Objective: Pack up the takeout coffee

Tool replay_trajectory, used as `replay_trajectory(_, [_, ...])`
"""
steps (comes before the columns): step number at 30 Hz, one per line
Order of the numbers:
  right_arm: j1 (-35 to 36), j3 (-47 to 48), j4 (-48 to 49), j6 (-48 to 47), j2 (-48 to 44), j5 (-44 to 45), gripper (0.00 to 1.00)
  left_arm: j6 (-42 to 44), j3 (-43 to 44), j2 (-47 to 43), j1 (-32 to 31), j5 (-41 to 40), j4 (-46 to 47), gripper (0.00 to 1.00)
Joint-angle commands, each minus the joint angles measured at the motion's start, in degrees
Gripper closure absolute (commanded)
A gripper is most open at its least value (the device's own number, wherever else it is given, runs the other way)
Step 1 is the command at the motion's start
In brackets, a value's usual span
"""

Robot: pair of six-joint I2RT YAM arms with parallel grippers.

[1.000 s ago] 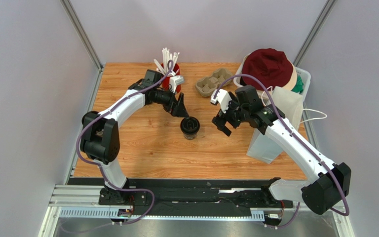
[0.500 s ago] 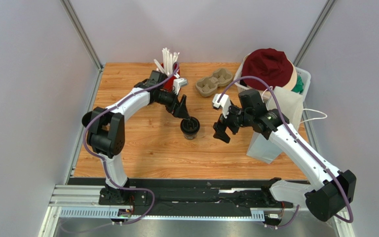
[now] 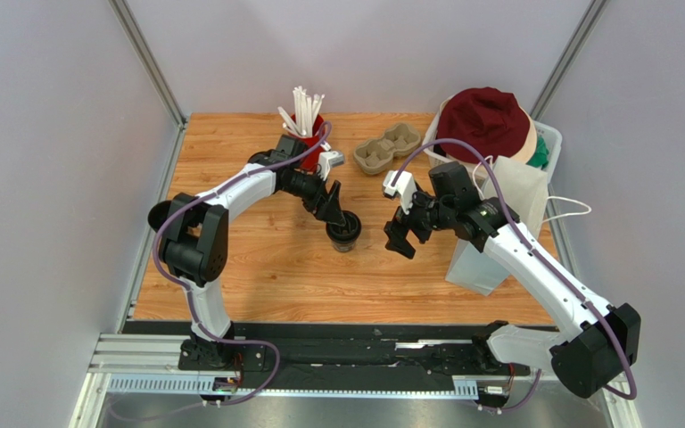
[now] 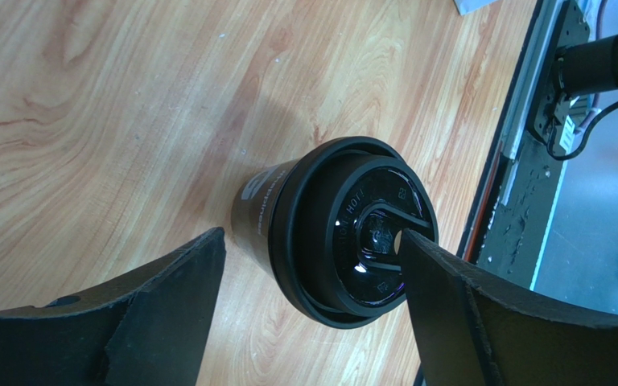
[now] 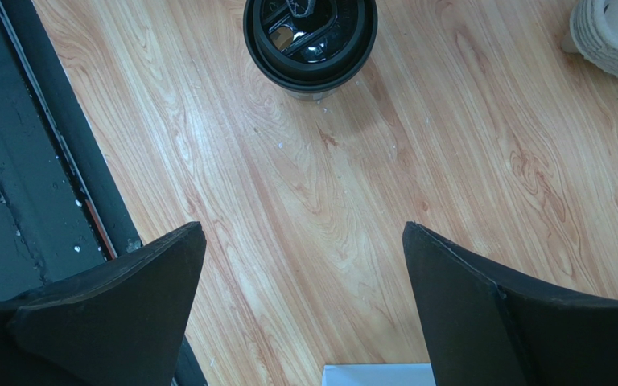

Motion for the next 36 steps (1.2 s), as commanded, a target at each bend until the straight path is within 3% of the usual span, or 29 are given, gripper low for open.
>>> replay_trajectory(1, [-0.1,-0.2,2.4,0.6,-0.2,0.3,0.01,2.5,-0.6,0.5,-0.7,0.2,1.3,0.15])
replay_trajectory(16, [-0.1,-0.6,2.7,1.6,1.7,-1.2,0.02,2.2,-1.9,3.7,-0.8,0.8,2.8,0.37])
replay_trajectory(21, [-0.1,-0.3,4.3,4.1,3.6,-1.4,0.05,1.7,-1.7,5.6,-0.7,1.2,2.8,0.56])
replay_trajectory(25, [-0.1,1.1,5.8,7.3,6.6,-1.5,0.07,2.0,-1.9,6.6,-0.7,1.2,2.6,0.64])
replay_trajectory(32, [-0.1,7.1,3.3,10.3,14.0,-4.8,0.12,1.5,-1.9,6.8,-0.7,0.8,2.9,0.63])
replay_trajectory(35, [-0.1,7.8,3.4,11.0,15.4,-5.3,0.14,1.5,-2.0,5.9,-0.7,1.1,3.0,0.56])
replay_trajectory(36, [-0.1,7.8,3.5,11.1,15.6,-5.2,0.14,1.6,-1.9,5.7,-0.7,1.2,2.9,0.49])
